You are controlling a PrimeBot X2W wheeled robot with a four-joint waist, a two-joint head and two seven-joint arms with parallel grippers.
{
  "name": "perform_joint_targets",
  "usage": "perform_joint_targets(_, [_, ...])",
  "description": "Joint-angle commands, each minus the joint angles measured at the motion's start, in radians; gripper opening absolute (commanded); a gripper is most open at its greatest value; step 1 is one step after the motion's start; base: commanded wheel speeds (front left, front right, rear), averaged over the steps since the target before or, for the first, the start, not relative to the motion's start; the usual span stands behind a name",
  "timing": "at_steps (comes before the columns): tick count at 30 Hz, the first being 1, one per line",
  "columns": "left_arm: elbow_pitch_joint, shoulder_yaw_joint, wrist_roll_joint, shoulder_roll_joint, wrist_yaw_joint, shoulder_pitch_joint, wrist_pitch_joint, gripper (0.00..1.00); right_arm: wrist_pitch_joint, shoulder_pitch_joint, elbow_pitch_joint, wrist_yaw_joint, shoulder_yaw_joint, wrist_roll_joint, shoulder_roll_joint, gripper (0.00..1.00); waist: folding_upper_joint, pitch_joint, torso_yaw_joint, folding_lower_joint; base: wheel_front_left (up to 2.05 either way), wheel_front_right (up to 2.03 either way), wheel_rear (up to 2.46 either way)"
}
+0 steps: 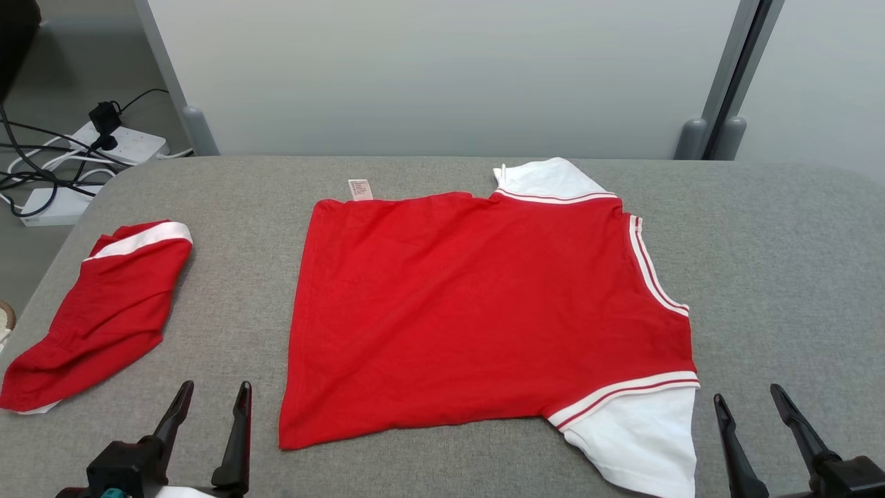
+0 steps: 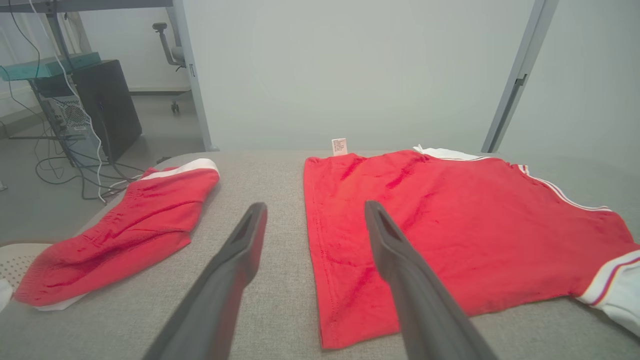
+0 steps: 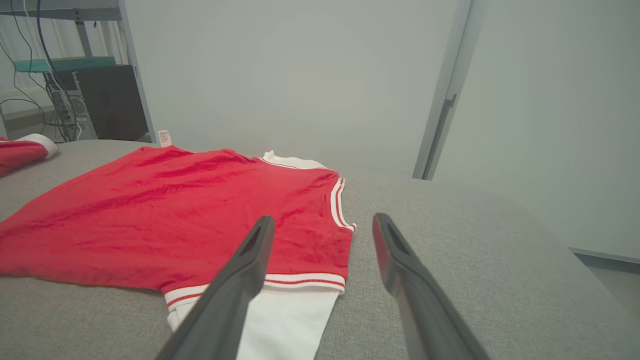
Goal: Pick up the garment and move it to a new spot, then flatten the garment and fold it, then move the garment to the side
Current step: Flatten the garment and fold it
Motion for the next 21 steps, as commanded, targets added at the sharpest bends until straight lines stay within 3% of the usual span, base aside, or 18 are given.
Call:
perform_joint_targets(1, [-0.026,0.041,0.006,0.025,0.011,-0.035,0.001,1.0,-0.014,-0.014,-0.033,0.001,0.015,-0.006,-0.014,1.0,-0.0001,0.0,0.001,0.0,0.0,0.0,0.0])
perform_joint_targets(21, [-0.028,0.036,-0.008,0.028,0.017,-0.049,0.03,1.0,-0.014,-0.022,-0.004,0.001,0.008,0.043,0.015,1.0,-0.0001,0.017,-0.004,0.0,0.0,0.0,0.0])
